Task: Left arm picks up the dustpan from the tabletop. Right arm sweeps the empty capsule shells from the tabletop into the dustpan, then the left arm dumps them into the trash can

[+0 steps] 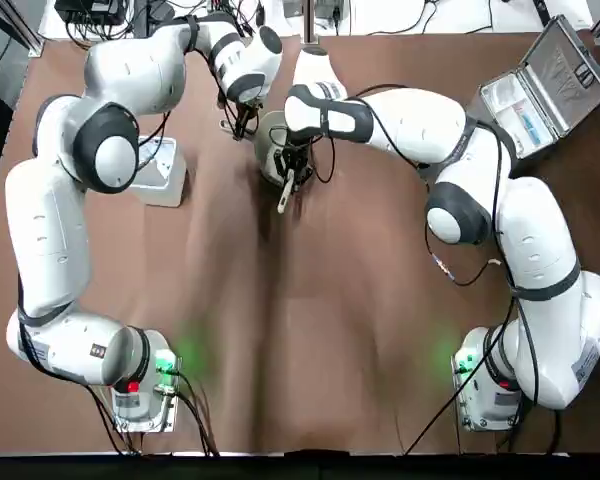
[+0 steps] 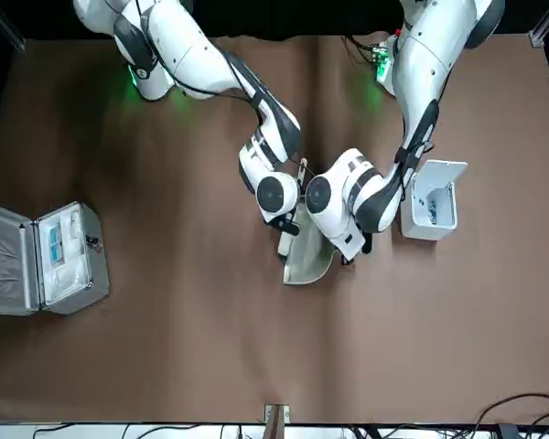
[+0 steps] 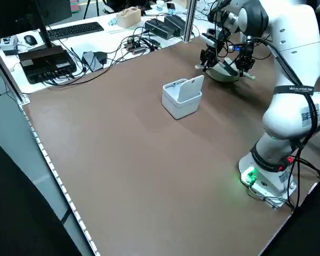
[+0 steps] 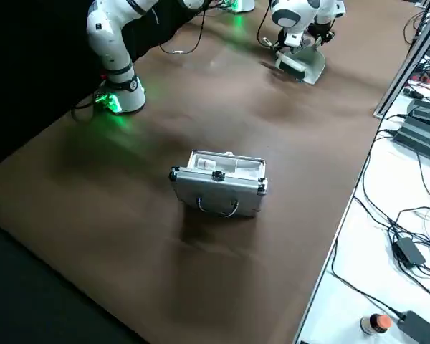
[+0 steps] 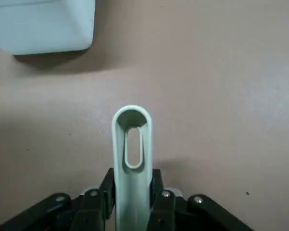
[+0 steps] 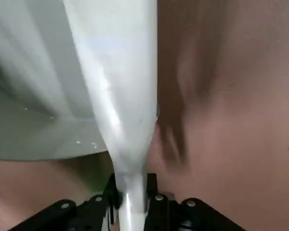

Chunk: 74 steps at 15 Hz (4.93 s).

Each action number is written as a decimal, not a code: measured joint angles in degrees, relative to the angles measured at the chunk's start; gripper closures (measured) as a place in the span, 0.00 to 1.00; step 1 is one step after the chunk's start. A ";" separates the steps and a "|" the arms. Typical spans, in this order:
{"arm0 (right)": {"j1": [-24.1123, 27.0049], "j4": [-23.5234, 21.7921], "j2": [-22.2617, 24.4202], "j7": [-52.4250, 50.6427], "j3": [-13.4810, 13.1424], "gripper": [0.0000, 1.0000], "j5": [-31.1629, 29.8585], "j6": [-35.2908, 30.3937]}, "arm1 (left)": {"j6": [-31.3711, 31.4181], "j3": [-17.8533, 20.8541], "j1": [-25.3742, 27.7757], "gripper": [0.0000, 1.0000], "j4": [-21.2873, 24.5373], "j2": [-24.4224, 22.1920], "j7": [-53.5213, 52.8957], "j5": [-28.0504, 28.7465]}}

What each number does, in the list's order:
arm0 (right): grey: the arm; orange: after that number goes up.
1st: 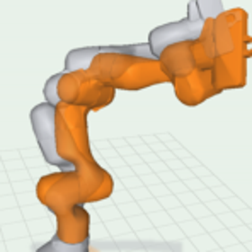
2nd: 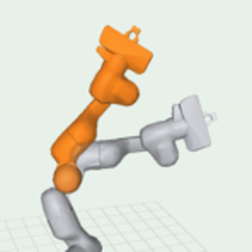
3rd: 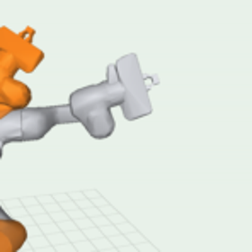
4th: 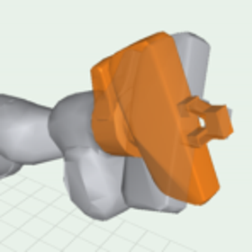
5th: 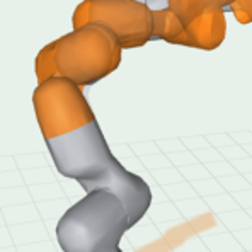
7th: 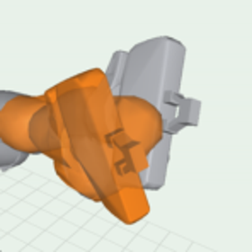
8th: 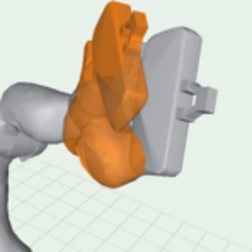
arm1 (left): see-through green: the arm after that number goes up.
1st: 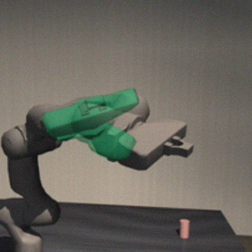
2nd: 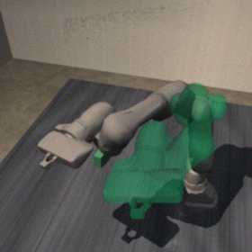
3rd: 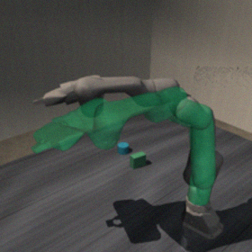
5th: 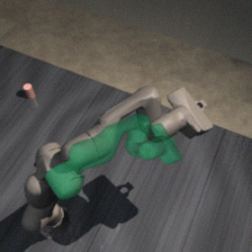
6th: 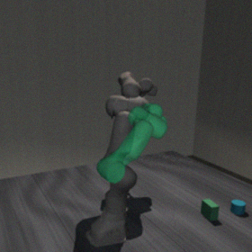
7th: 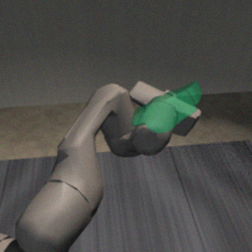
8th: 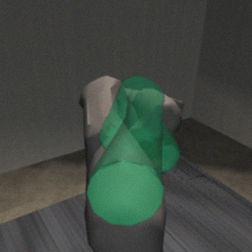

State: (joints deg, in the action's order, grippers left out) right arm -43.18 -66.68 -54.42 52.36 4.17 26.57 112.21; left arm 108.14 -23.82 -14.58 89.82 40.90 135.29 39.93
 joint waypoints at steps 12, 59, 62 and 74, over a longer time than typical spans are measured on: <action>1.03 0.03 -0.71 -0.17 -0.57 0.74 0.00 -0.11 | 0.00 0.01 -0.01 0.67 -0.02 0.00 0.00 0.00; 8.94 2.77 -0.66 -16.90 0.26 0.74 39.26 -12.43 | 0.07 0.27 1.29 0.67 -1.44 0.05 -0.02 -1.70; 9.05 2.83 0.61 -14.42 0.12 0.74 35.62 -12.70 | 4.26 0.19 3.94 0.67 -1.51 0.08 -2.38 -7.32; 16.76 5.54 11.36 -6.86 -0.09 0.74 2.99 -26.18 | 7.75 -0.14 5.52 0.67 -3.66 0.13 -7.29 -15.15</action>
State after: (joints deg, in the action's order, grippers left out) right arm -26.43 -61.15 -43.06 45.50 4.08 29.56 86.03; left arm 115.89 -23.95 -9.06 86.16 41.03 128.01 24.79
